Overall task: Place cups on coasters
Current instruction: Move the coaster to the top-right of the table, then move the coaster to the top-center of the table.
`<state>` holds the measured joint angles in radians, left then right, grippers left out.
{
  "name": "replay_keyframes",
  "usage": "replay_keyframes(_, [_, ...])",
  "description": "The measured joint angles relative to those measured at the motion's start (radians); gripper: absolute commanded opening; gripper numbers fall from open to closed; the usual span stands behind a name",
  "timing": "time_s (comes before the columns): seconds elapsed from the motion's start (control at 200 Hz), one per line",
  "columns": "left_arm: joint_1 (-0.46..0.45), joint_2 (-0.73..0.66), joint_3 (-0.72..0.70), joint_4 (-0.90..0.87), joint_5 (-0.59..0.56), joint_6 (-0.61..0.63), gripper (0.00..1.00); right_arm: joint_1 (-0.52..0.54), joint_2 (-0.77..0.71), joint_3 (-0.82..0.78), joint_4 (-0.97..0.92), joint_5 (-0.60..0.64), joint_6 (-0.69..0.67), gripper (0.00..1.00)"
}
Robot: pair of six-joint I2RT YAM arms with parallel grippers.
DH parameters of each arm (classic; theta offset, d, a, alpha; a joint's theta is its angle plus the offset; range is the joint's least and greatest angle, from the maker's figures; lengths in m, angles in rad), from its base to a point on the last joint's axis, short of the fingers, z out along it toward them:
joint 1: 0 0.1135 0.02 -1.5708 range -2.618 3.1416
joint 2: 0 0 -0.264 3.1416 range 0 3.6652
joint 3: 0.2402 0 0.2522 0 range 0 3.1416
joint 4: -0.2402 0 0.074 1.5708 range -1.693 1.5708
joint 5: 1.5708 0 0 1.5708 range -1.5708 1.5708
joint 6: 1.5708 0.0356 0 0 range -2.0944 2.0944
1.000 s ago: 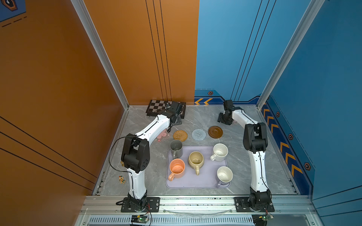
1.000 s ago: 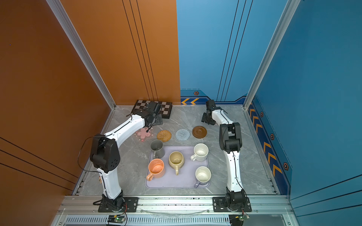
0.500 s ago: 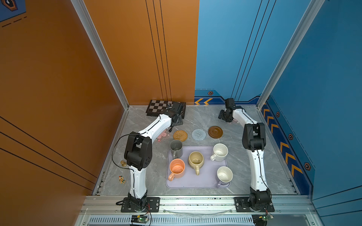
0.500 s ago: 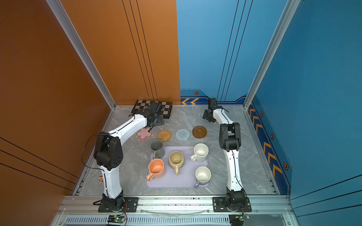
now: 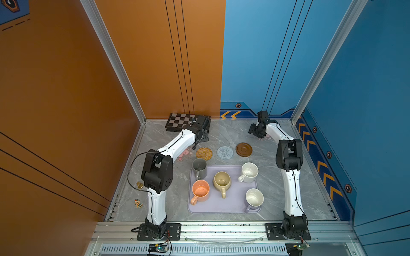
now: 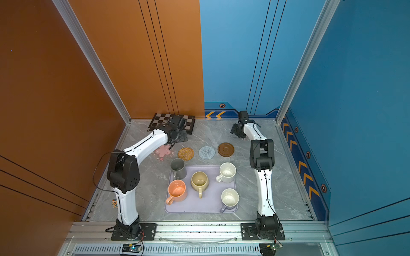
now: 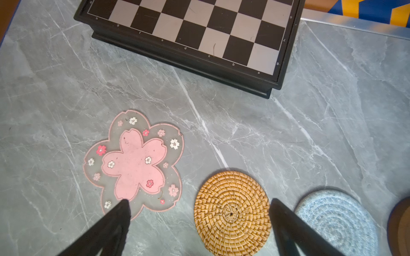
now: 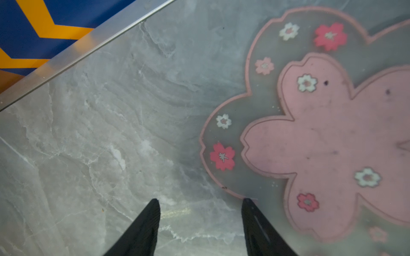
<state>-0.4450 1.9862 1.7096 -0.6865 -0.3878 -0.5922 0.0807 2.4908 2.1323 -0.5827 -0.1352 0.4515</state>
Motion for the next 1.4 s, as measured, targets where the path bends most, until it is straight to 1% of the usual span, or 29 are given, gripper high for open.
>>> replay_keyframes(0.175, [-0.019,0.0,0.0,0.0,-0.001,0.008,0.98,0.034,-0.053,-0.067,-0.006,-0.022,-0.011,0.62])
replay_keyframes(0.295, [-0.02,-0.017,-0.006,-0.003,-0.018,0.008,0.98,0.066,-0.13,-0.132,-0.012,-0.025,-0.023,0.63])
replay_keyframes(0.461, [-0.02,-0.099,-0.047,-0.014,-0.04,0.017,0.98,0.089,-0.288,-0.237,-0.011,-0.026,-0.042,0.63])
replay_keyframes(0.586, [-0.022,-0.164,-0.072,-0.014,-0.045,0.029,0.98,0.093,-0.418,-0.326,-0.009,-0.026,-0.057,0.56])
replay_keyframes(0.736, [-0.034,-0.238,-0.12,-0.014,-0.059,0.054,0.98,0.129,-0.519,-0.424,-0.02,-0.018,-0.092,0.56])
replay_keyframes(0.971, [-0.041,-0.363,-0.208,-0.018,-0.07,0.093,0.98,0.254,-0.559,-0.515,-0.054,0.024,-0.141,0.57])
replay_keyframes(1.051, [-0.04,-0.397,-0.232,-0.018,-0.059,0.104,0.98,0.267,-0.559,-0.529,-0.06,0.033,-0.142,0.48])
replay_keyframes(1.226, [-0.036,-0.442,-0.271,-0.021,-0.045,0.115,0.98,0.276,-0.559,-0.539,-0.065,0.066,-0.137,0.4])
replay_keyframes(1.402, [-0.011,-0.468,-0.307,-0.022,-0.022,0.113,0.98,0.303,-0.557,-0.539,-0.064,0.096,-0.134,0.38])
